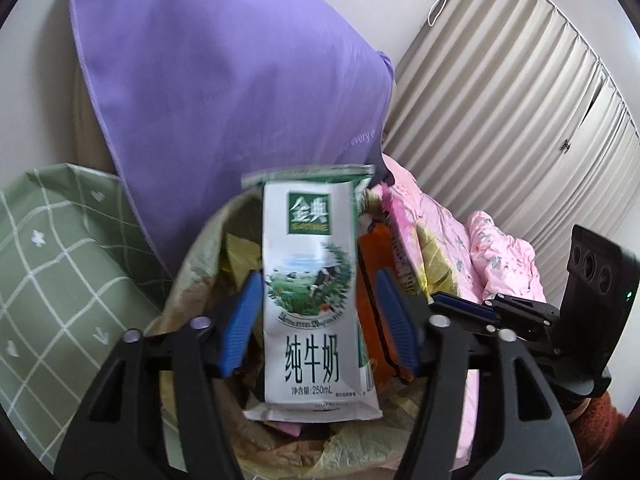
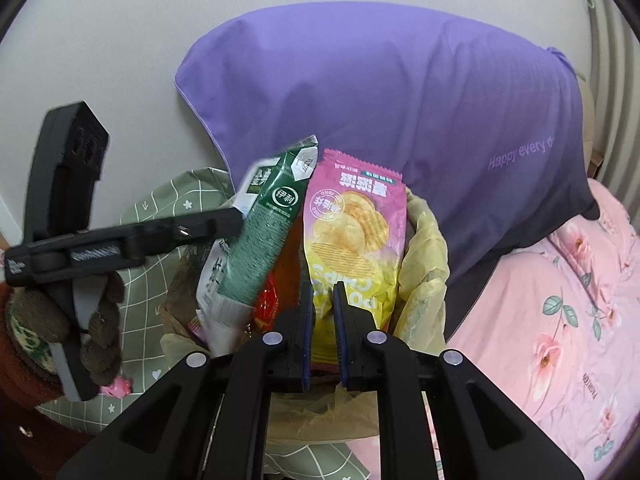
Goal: Collect trash
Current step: 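Open both tools to drop the carton and chip bag into the bin, then move both open tools back over the table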
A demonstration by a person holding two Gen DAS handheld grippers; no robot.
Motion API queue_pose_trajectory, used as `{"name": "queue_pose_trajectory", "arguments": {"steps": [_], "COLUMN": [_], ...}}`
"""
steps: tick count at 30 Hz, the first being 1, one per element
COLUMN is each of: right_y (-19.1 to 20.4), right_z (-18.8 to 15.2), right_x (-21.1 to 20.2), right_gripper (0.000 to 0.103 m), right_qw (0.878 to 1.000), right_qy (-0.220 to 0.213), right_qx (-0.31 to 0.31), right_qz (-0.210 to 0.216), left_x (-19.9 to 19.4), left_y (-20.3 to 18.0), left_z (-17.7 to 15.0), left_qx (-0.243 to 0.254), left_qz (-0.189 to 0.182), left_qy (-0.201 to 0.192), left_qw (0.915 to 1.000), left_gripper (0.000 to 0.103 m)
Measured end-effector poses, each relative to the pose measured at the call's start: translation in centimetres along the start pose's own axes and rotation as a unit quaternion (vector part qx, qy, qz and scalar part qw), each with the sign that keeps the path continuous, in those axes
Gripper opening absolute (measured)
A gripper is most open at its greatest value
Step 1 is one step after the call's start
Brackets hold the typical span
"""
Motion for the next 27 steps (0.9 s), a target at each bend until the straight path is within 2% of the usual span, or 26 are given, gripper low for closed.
{"name": "queue_pose_trajectory", "arguments": {"steps": [1,3,5,9,12,18,19,20,23,24,27], "right_y": [0.2,0.5,0.8,2.1,4.2,10.8,12.4,13.7,18.4,20.1,24.7], "right_z": [0.0,-0.1,0.0,0.8,2.0,4.2,4.5,4.7,5.5,5.6,5.6], "right_x": [-0.2,-0.7,-0.8,-1.8,-2.6,-2.8,-2.4,-1.9,0.5,1.3,3.7], "right_gripper": [0.027,0.034,0.034,0.034,0.034,0.037,0.045,0.048,0.048,0.048,0.048], "right_qw": [1.000,1.000,1.000,0.999,0.997,0.986,0.983,0.981,0.973,0.969,0.955], "right_qy": [-0.003,-0.015,-0.021,-0.047,-0.071,-0.129,-0.134,-0.132,-0.095,-0.082,-0.047], "right_qx": [-0.002,-0.004,-0.004,-0.014,-0.034,-0.097,-0.115,-0.129,-0.176,-0.194,-0.246], "right_qz": [-0.005,-0.013,-0.013,-0.019,-0.014,0.035,0.045,0.058,0.115,0.129,0.162], "left_x": [-0.6,-2.5,-4.1,-7.5,-9.9,-15.7,-17.0,-18.2,-22.5,-24.4,-28.0], "left_y": [-0.1,-0.1,0.0,0.7,1.8,6.7,7.8,8.6,12.1,13.9,18.0], "left_z": [0.1,0.1,0.1,-0.5,-1.5,-5.5,-6.6,-7.2,-10.4,-12.0,-15.8], "left_qx": [0.001,0.004,0.006,0.015,0.016,-0.034,-0.046,-0.053,-0.086,-0.109,-0.167], "left_qz": [0.005,0.024,0.044,0.109,0.138,0.180,0.193,0.206,0.261,0.285,0.329], "left_qy": [-0.006,-0.026,-0.043,-0.071,-0.085,-0.122,-0.132,-0.138,-0.165,-0.176,-0.186], "left_qw": [1.0000,0.9994,0.9981,0.9914,0.9867,0.9755,0.9712,0.9673,0.9472,0.9358,0.9104], "left_gripper": [0.064,0.065,0.067,0.067,0.067,0.067,0.067,0.067,0.067,0.067,0.067]}}
Point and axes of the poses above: each gripper's, at about its wrist camera, not at the fingertips, and x roughly the way its jaws point, y to its left, z to its top, the point moved 4 cm from there along x, roughly the way its jaws point, and after that the axes turned 15 degrees about y, right-handed, at the moved point
